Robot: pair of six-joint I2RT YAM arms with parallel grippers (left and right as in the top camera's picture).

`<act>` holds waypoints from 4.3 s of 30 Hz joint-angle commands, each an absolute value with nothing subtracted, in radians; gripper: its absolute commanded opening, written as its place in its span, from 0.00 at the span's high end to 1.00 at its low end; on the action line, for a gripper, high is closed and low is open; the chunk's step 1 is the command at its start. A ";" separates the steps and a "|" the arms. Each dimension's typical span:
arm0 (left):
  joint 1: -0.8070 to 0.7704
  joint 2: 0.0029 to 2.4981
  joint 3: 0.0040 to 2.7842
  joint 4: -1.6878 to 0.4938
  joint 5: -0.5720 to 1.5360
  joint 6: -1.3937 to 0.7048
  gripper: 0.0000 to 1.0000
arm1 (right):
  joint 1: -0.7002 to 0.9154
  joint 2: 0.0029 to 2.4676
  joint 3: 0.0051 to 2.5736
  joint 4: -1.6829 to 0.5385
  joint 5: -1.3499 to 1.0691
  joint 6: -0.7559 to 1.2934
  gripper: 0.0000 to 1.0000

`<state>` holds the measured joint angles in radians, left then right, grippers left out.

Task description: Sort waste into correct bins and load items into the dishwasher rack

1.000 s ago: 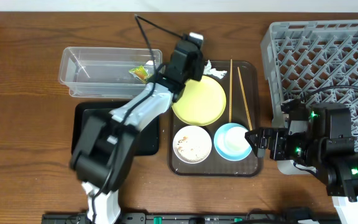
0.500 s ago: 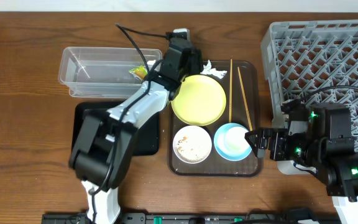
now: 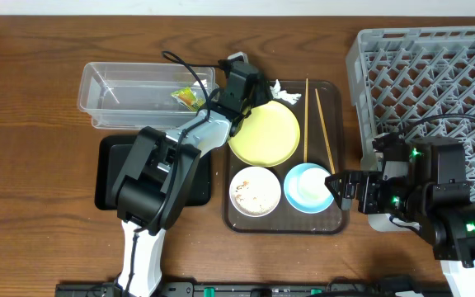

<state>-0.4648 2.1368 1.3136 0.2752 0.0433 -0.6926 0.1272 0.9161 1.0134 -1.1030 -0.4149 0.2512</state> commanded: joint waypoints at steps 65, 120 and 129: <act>-0.195 1.653 1.342 -0.375 -0.090 -0.359 0.22 | 0.110 0.915 1.030 -1.089 -0.419 0.238 0.01; -0.994 1.792 1.195 -0.823 -0.050 -0.319 0.94 | 0.110 0.915 1.030 -1.055 -0.370 0.238 0.01; -0.871 1.575 1.195 -0.920 -0.068 -0.348 0.94 | 0.110 0.915 1.030 -1.048 -0.371 0.238 0.01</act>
<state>-0.9108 1.6650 1.1988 -0.8993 -0.0341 -0.3248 0.1272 0.9161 1.0145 -1.0504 -0.3641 0.2512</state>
